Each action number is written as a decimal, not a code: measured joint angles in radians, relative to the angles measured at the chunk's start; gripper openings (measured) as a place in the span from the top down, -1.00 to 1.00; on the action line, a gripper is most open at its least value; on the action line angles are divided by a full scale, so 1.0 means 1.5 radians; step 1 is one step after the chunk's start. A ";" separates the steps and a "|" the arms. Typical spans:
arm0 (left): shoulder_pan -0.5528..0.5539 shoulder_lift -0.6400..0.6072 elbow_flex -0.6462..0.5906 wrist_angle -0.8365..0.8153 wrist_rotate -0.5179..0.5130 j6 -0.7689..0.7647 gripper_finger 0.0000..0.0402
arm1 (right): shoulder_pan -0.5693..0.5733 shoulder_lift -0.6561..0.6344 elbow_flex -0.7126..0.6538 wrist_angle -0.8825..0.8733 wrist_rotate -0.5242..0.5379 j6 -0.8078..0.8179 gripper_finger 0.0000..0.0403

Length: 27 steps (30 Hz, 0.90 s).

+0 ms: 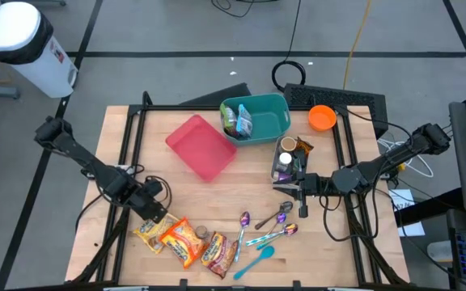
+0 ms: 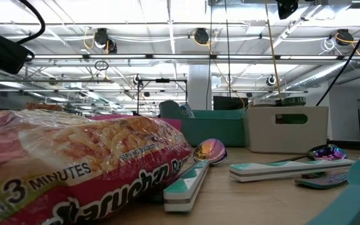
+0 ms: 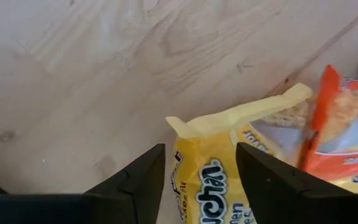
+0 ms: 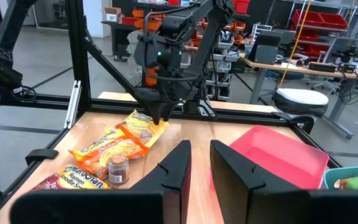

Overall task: Pick & Place Food Item
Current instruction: Put the yellow noodle pack into the green bin

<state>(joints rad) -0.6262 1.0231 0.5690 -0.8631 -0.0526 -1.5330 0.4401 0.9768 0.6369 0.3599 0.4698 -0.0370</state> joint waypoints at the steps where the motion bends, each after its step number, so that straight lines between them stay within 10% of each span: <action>1: 0.000 0.007 0.000 0.000 0.004 0.000 0.05 | 0.000 0.000 0.000 0.000 0.000 0.002 0.75; 14: 0.006 0.077 0.000 -0.002 0.035 0.041 0.92 | 0.000 0.000 0.000 -0.003 0.000 0.008 0.75; 27: 0.044 -0.030 0.067 -0.089 -0.173 0.113 0.97 | 0.000 0.023 0.000 0.017 0.000 0.012 0.75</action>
<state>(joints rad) -0.5607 0.9773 0.6697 -0.9963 -0.3128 -1.3642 0.4404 1.0116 0.6369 0.3856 0.4694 -0.0189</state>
